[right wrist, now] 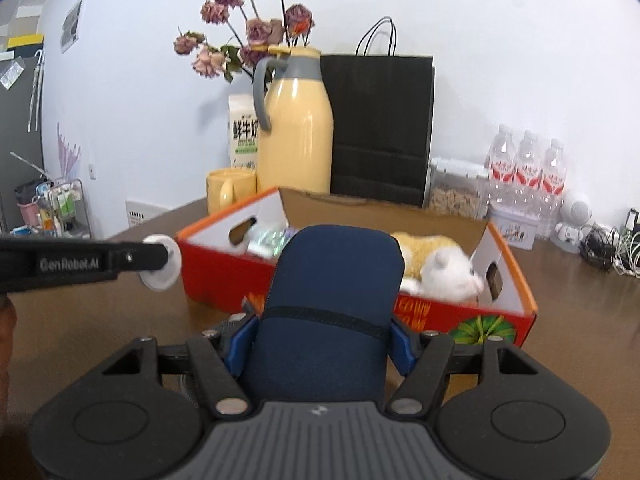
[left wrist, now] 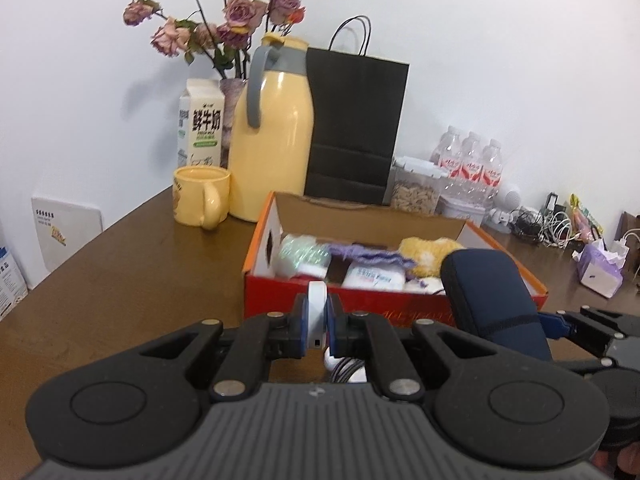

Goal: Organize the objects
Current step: 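Carry the pouch and white earbud into the box and open both tools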

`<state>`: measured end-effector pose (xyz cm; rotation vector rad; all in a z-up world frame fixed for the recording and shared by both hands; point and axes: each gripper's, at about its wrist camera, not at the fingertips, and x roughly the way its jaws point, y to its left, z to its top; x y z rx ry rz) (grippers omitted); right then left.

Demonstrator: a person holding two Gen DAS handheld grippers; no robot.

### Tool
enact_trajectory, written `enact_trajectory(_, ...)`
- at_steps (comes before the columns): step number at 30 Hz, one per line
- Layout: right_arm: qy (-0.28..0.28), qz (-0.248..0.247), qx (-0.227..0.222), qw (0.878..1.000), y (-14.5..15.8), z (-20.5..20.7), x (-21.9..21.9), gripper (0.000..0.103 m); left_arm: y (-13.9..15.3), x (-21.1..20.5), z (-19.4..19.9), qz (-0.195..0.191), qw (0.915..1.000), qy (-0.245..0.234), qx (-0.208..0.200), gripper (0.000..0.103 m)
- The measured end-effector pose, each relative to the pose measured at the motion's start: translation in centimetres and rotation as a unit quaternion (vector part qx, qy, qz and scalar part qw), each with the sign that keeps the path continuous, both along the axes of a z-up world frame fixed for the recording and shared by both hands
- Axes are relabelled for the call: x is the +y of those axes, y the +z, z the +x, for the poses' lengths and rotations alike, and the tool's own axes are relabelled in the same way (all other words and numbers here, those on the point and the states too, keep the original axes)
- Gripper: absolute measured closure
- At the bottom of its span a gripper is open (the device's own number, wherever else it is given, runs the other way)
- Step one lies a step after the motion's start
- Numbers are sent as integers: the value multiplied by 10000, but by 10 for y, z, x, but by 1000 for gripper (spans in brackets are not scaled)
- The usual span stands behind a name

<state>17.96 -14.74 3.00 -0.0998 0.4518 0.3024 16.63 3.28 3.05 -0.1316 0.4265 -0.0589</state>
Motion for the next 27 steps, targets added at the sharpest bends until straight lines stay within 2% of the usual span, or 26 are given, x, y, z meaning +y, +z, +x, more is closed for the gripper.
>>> enact_trajectory(8,-44,261,-148,9995,31,34,-9,37,26,-13,31,33,9995,-51,-323,93)
enact_trajectory(13,-115,390,-155,9991,44,69,-13,37,41,-24,68,57,9990,-34,-433,93)
enact_trajectory(19,-180,390,-35,9991,44,118,-13,37,44,-35,127,-33,9996,60,-282,93)
enact_trajectory(23,-279,563,-49,9980,34,136,-21,37,30,-33,150,-50,9998,143,-87,93)
enact_trajectory(27,-297,642,272,9971,20,148,-34,37,17,-29,163,-16,9997,166,178,93)
